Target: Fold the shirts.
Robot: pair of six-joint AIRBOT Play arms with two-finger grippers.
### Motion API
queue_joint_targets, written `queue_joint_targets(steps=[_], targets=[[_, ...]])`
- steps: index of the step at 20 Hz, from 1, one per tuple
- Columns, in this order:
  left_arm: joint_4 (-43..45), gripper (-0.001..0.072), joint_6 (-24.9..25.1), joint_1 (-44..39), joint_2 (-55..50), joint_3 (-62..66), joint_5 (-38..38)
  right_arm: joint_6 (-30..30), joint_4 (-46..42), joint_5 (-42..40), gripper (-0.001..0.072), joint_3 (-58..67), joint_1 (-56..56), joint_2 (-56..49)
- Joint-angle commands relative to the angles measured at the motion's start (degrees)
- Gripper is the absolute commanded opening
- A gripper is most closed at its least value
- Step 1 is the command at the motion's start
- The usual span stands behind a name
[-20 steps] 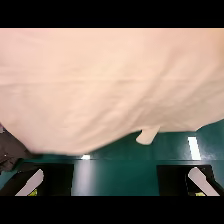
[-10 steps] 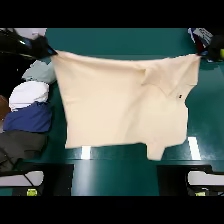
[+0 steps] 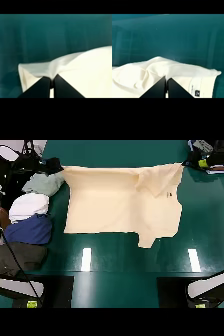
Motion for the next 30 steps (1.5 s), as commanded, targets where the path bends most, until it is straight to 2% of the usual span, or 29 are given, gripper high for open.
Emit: queue_joint_targets(steps=[1, 8, 11, 12, 13, 14, 18, 21, 24, 25, 26, 27, 30], targets=[[4.44, 0.0028, 2.21, -0.04, -0.35, -2.6, -1.66, -1.64, -0.42, 0.57, 0.0012, -4.11, 0.09, -1.01], [4.07, 0.0029, 3.13, -0.04, -0.35, -17.42, 1.64, -1.64, -0.39, -3.48, 0.0013, -16.74, 2.56, -1.01], [4.11, 0.0033, 1.03, -0.04, -0.26, -18.32, 1.55, -1.62, -0.15, -3.74, 0.0032, -17.9, 3.04, -1.01], [4.13, 0.0263, -0.04, -0.02, -0.26, -18.27, 1.4, -1.6, -0.17, -3.1, 0.0203, -17.66, 3.02, -1.01], [4.13, 0.0472, -0.52, -0.02, -0.24, -18.25, 0.68, -1.6, -0.17, -1.73, 0.029, -16.83, 2.75, -1.01], [4.26, 0.0491, -0.52, 0.0, -0.13, -17.97, -0.9, -1.6, -0.17, 0.39, 0.029, -15.5, 2.14, -0.9], [6.54, 0.0491, -0.57, 3.8, 2.95, -16.68, -10.16, -2.67, -2.03, 9.84, 0.0289, -13.86, -2.27, 3.02], [9.46, 0.0491, -2.47, 7.65, 7.93, -21.0, -14.16, -3.78, -4.39, 11.43, 0.029, -21.31, -5.55, 10.54], [9.44, 0.0491, -2.45, 8.35, 13.2, -31.06, -14.23, -4.13, -4.28, 10.6, 0.029, -31.95, -7.69, 18.75], [8.59, 0.0491, -2.43, 8.35, 14.95, -34.97, -13.35, -4.13, -4.31, 10.23, 0.0321, -35.63, -8.02, 21.24], [7.89, 0.0491, -2.4, 8.37, 16.52, -38.58, -12.5, -4.13, -4.39, 10.14, 0.04, -39.1, -8.11, 23.37], [7.48, 0.0491, -2.34, 8.37, 17.51, -41.42, -11.91, -4.13, -4.33, 10.1, 0.0447, -41.99, -8.41, 24.96], [4.5, 0.0491, -0.52, 8.35, 19.21, -48.28, -10.8, -4.11, -4.22, 9.6, 0.045, -49.0, -8.5, 28.09]])
